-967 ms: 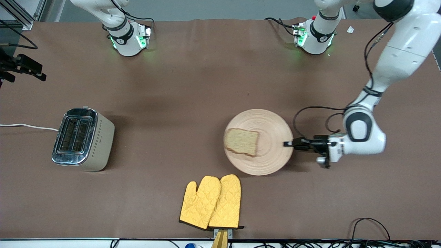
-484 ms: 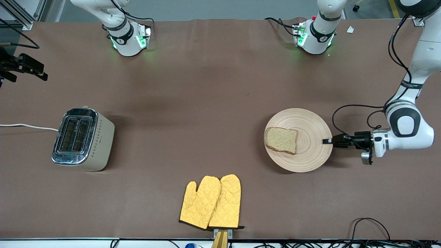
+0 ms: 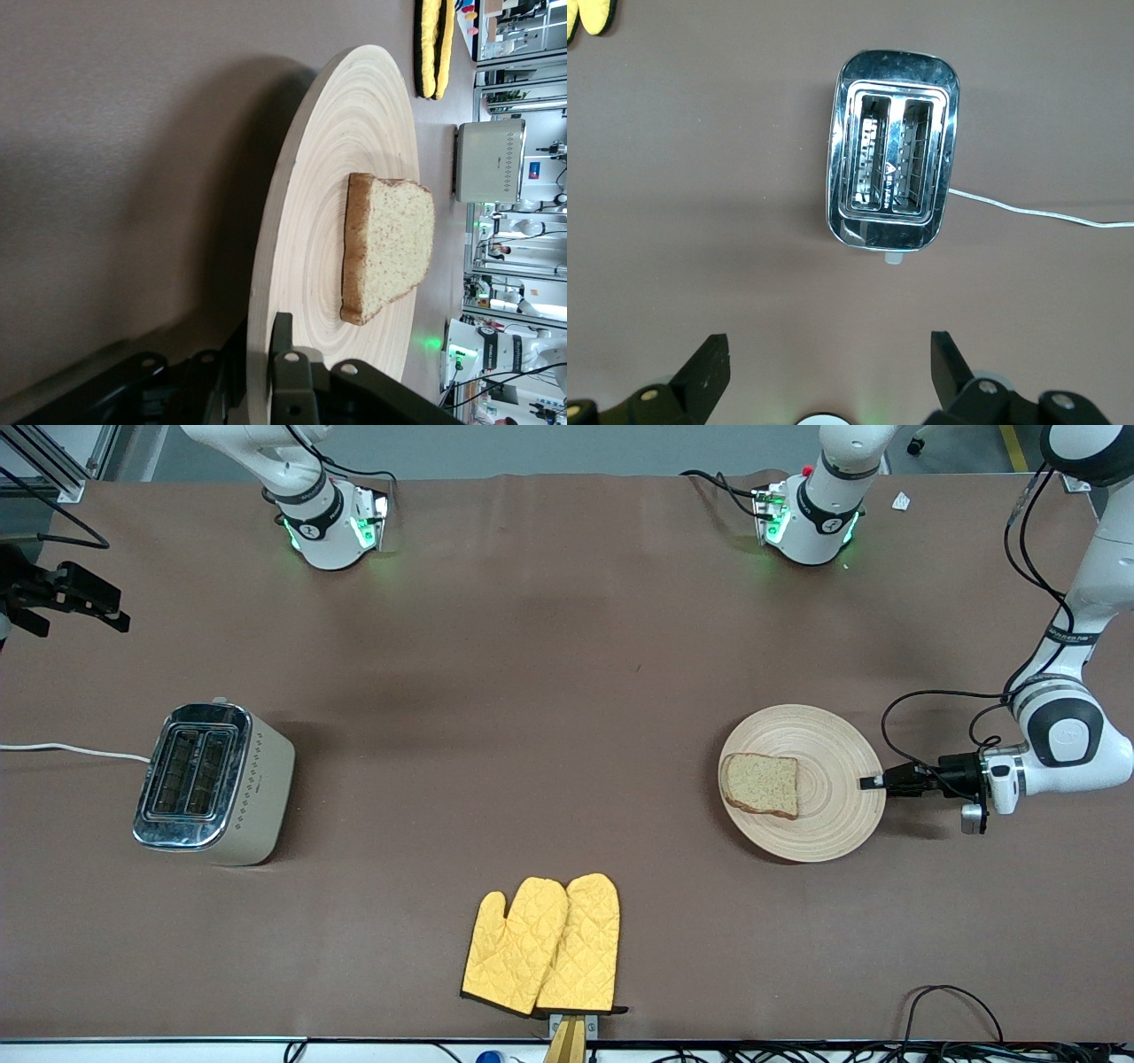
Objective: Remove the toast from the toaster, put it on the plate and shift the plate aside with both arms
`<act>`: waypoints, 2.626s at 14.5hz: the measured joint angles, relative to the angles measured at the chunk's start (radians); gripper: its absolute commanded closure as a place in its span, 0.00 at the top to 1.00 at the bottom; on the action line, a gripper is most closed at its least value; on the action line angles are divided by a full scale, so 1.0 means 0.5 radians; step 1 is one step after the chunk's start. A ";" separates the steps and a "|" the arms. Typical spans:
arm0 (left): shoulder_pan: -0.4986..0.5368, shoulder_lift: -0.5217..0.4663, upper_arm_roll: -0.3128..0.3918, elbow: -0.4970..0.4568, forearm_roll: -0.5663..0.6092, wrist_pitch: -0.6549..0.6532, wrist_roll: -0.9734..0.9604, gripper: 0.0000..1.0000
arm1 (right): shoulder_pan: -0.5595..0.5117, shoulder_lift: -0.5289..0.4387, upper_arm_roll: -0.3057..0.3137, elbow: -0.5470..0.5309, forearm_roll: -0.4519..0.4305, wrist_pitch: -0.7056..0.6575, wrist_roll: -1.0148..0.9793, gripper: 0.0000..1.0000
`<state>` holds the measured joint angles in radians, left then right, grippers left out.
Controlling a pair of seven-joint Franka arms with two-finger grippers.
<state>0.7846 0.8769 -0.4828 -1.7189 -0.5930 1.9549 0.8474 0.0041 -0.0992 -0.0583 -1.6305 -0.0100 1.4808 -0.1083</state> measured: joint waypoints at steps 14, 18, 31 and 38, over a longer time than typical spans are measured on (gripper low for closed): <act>-0.002 -0.203 -0.413 0.761 1.121 -0.524 -0.782 1.00 | 0.000 0.000 -0.002 0.000 0.000 -0.032 0.000 1.00; -0.073 -0.482 -0.806 0.809 1.462 -0.594 -1.266 1.00 | -0.002 -0.001 -0.019 0.003 0.000 -0.034 0.000 1.00; -0.175 -1.111 -1.015 0.793 1.688 -0.881 -1.577 1.00 | -0.041 -0.004 -0.033 0.001 0.010 -0.064 0.000 1.00; -0.865 -1.323 -0.231 0.805 1.536 -0.885 -1.658 1.00 | -0.060 -0.004 -0.018 -0.004 0.012 -0.064 -0.003 1.00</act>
<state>0.3520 0.2152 -0.5985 -1.3162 0.1751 1.5125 0.0184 -0.0257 -0.1012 -0.0674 -1.6325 -0.0039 1.4489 -0.1097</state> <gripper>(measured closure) 0.000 0.000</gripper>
